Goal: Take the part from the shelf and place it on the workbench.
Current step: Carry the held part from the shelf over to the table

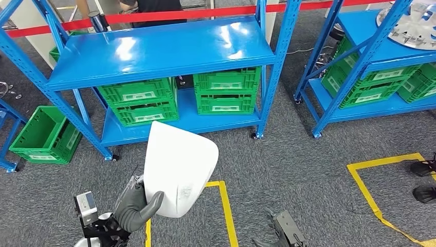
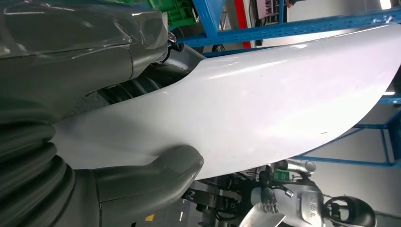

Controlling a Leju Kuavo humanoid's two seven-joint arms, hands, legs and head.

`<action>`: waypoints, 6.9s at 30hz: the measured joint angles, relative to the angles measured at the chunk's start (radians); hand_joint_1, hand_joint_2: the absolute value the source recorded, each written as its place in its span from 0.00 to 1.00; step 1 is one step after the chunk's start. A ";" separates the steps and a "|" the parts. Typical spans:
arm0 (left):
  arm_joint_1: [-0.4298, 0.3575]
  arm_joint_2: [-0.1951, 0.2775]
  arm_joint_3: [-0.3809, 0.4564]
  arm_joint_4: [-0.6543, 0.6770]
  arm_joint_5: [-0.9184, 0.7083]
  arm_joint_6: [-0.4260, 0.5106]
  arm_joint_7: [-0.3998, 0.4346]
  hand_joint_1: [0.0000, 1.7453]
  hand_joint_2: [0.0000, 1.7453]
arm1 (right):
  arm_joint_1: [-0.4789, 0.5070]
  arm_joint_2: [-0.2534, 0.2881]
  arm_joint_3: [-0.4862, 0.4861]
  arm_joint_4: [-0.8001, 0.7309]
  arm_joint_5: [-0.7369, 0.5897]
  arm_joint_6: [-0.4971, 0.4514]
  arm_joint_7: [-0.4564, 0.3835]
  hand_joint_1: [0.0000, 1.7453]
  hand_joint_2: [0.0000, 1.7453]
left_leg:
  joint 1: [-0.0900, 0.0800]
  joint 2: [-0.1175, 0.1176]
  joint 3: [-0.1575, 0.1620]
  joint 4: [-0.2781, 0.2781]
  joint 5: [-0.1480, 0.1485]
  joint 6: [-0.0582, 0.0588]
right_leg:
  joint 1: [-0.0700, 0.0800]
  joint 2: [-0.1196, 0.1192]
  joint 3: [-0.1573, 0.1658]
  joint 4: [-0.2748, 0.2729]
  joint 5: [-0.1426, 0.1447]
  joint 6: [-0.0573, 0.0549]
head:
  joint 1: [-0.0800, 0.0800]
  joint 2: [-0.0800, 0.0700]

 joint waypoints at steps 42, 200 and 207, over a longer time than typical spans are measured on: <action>0.002 0.001 0.002 0.001 0.001 0.003 0.000 1.00 1.00 | -0.001 -0.007 0.019 -0.016 0.000 0.001 -0.001 0.00 1.00 | 0.013 0.001 0.002 0.025 -0.014 -0.010 | -0.004 0.003 -0.012 0.000 0.014 -0.006 | -0.001 0.000; 0.014 0.000 0.004 0.003 -0.007 -0.006 -0.013 1.00 1.00 | -0.007 -0.052 0.128 -0.049 0.045 -0.019 -0.104 0.00 1.00 | 0.016 -0.025 0.047 -0.039 -0.003 0.030 | 0.010 0.075 -0.085 0.043 0.035 0.017 | 0.002 0.000; 0.014 0.004 0.002 0.002 -0.006 0.000 0.000 1.00 1.00 | -0.011 -0.051 0.123 -0.052 0.034 -0.003 -0.080 0.00 1.00 | 0.007 0.084 0.036 -0.035 0.000 0.028 | -0.005 -0.029 -0.080 0.116 -0.013 0.044 | 0.006 0.000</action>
